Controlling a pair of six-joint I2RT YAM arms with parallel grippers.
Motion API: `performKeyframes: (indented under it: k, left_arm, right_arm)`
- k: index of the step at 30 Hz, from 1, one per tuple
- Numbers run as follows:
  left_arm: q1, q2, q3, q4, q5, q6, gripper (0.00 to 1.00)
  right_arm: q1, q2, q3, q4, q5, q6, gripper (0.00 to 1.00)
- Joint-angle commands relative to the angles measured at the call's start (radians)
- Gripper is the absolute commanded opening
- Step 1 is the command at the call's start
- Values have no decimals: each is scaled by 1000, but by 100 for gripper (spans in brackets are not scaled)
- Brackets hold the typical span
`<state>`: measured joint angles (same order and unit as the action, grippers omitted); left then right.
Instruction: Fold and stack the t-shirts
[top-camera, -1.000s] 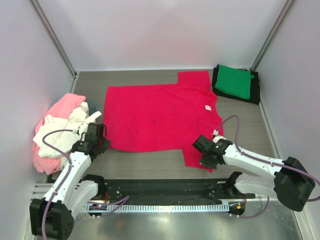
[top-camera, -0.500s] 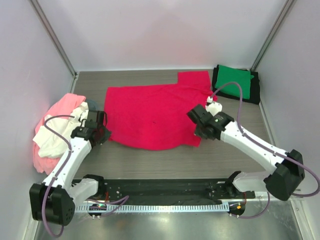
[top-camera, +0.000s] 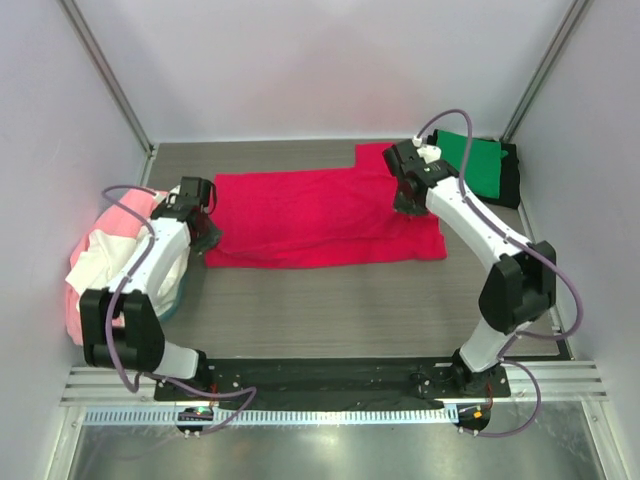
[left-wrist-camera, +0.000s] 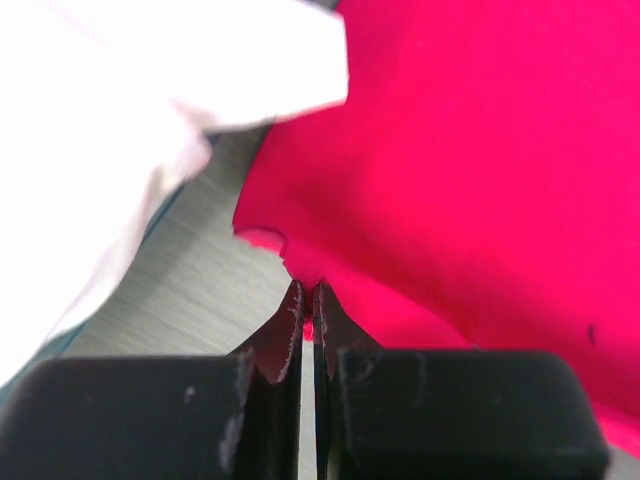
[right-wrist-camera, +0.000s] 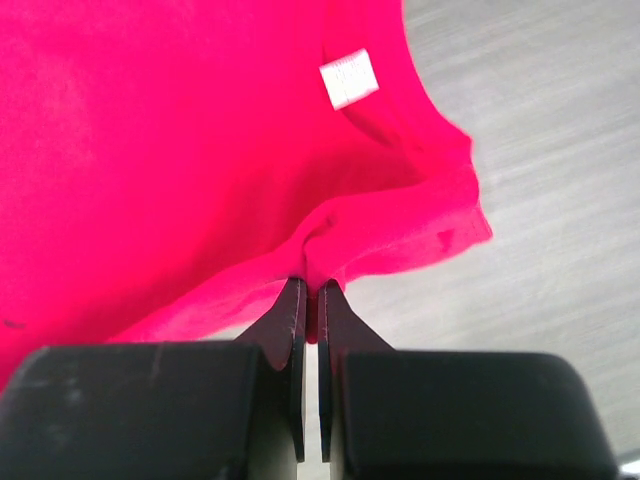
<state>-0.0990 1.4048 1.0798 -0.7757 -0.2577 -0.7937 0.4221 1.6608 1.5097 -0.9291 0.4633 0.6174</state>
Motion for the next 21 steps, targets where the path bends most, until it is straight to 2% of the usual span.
performKeyframes:
  k: [1, 11, 13, 14, 16, 17, 18, 19, 20, 21]
  left_arm:
    - [16, 98, 72, 4, -22, 53, 0]
    - [56, 321, 215, -26, -17, 71, 0]
    - [68, 368, 245, -34, -2, 79, 1]
    - [90, 388, 287, -55, 21, 86, 10]
    - [128, 451, 353, -94, 122, 105, 27]
    - [146, 463, 414, -137, 150, 109, 42]
    - [145, 461, 428, -151, 161, 111, 51]
    - [147, 423, 436, -154, 173, 113, 59]
    - [147, 396, 428, -143, 182, 111, 69]
    - [147, 370, 405, -139, 187, 111, 73]
  right_arm:
    - [-31, 77, 82, 21, -40, -94, 1]
    - [-126, 318, 309, 24, -104, -162, 1]
    - [-141, 388, 400, 12, -114, -192, 1]
    - [-149, 424, 493, 0, -144, -206, 8]
    - [-170, 499, 629, -95, -170, -243, 32]
    - [-177, 587, 799, -147, -157, -246, 41]
    - [-180, 618, 875, -198, -138, -248, 45]
    - [-183, 640, 926, -259, -123, -251, 51]
    - [-189, 627, 931, -264, -109, -251, 63]
    - [-192, 593, 894, -260, -89, -252, 68]
